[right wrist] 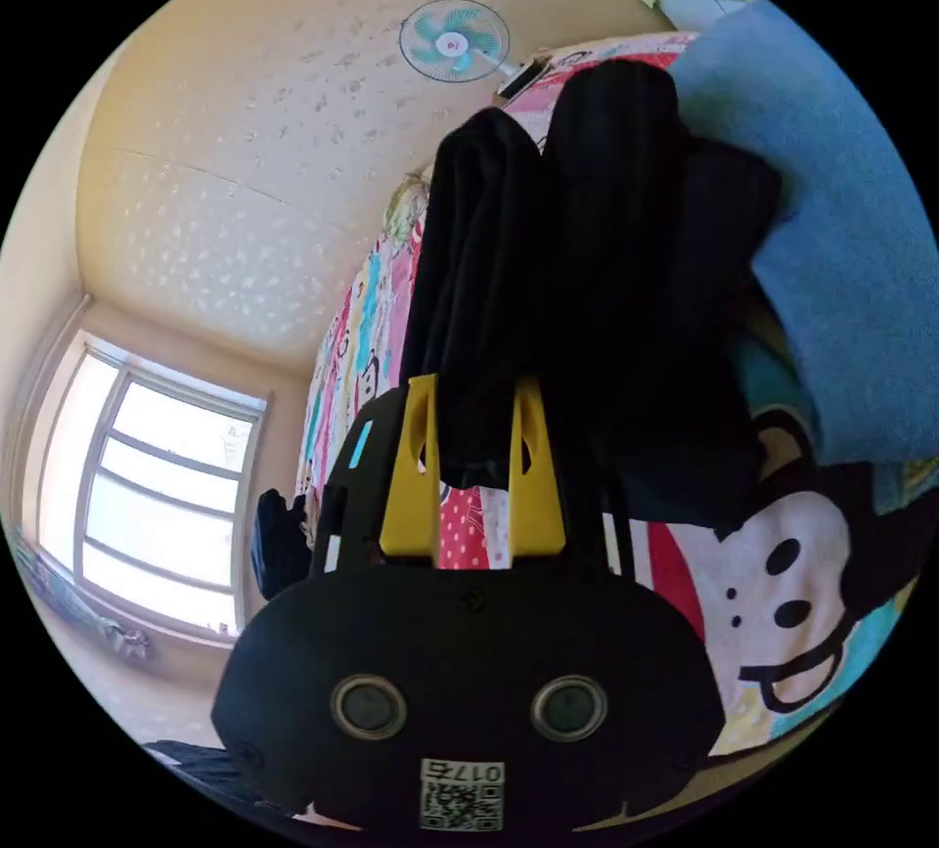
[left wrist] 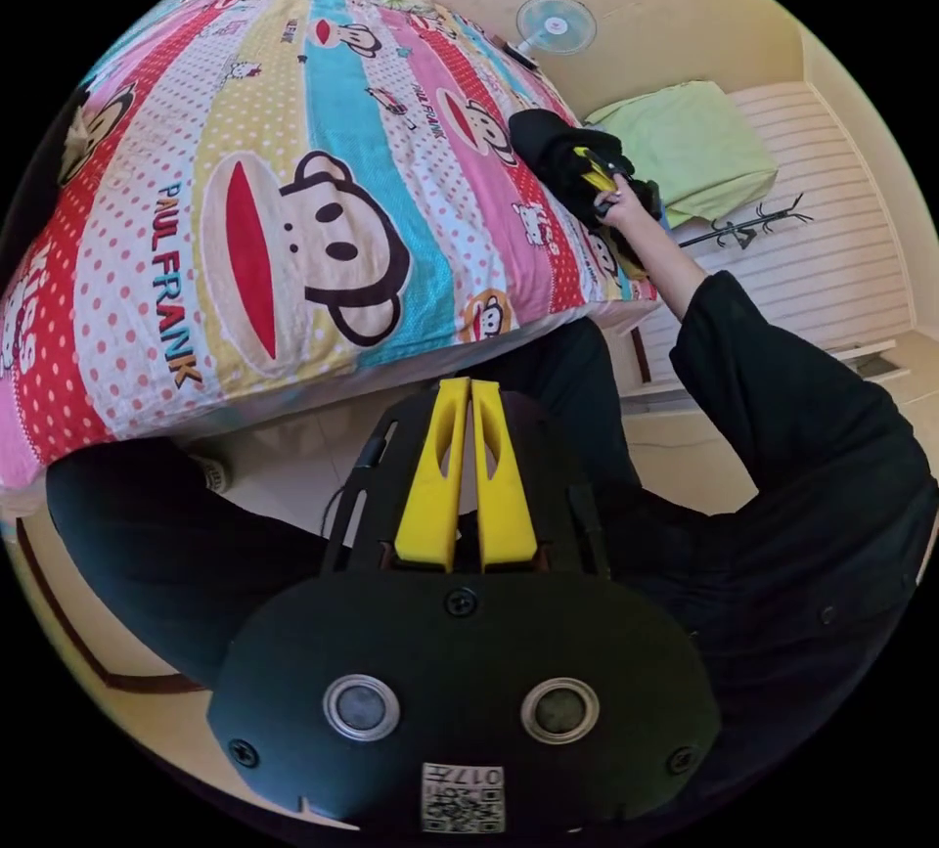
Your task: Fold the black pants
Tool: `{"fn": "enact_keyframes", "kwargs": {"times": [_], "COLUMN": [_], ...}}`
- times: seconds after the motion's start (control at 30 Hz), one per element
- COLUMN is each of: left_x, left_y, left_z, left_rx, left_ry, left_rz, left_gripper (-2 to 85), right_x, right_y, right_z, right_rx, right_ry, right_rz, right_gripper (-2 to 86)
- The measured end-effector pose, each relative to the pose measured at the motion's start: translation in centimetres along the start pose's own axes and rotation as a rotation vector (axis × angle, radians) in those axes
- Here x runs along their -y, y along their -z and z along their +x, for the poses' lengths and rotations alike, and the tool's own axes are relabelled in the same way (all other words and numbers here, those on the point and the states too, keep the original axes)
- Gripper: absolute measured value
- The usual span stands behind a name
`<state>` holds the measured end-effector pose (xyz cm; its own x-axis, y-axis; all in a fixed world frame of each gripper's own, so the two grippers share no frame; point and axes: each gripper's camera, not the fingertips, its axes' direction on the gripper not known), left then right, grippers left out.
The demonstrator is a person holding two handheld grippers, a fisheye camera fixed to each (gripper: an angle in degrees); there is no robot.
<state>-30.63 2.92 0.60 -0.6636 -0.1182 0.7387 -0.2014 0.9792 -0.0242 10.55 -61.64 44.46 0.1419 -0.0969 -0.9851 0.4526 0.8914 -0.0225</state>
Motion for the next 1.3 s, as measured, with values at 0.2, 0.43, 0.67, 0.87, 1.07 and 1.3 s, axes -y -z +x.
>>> {"fn": "enact_keyframes", "kwargs": {"times": [0.2,0.43,0.67,0.87,1.07,1.3], "left_x": [-0.5,0.5,3.6,9.3,14.2,12.8], "left_y": [0.2,1.5,6.2,5.9,-5.4,-2.5], "left_z": [1.6,2.9,3.8,1.5,-2.4,4.0], "left_rx": [0.073,0.055,0.001,0.097,0.108,0.138], "left_ry": [-0.061,-0.097,-0.186,-0.134,0.119,0.008], "left_rz": [0.024,0.149,0.271,0.272,-0.019,0.081], "left_gripper": [-1.0,-0.2,6.7,11.8,12.7,3.7], "right_x": [-10.2,-30.1,-36.4,-33.5,-31.6,-37.6], "right_y": [-10.1,-12.9,-6.6,0.8,3.8,-3.6], "right_z": [-8.4,-15.2,-13.5,-8.8,-6.7,-12.2], "right_rx": [0.071,0.405,0.675,0.37,0.107,-0.615], "right_ry": [0.407,0.721,0.912,0.889,0.588,0.379], "right_rz": [-0.205,-0.616,-0.906,-0.825,-0.589,-0.672], "right_gripper": [2.7,2.7,4.2,5.1,6.9,10.5]}}
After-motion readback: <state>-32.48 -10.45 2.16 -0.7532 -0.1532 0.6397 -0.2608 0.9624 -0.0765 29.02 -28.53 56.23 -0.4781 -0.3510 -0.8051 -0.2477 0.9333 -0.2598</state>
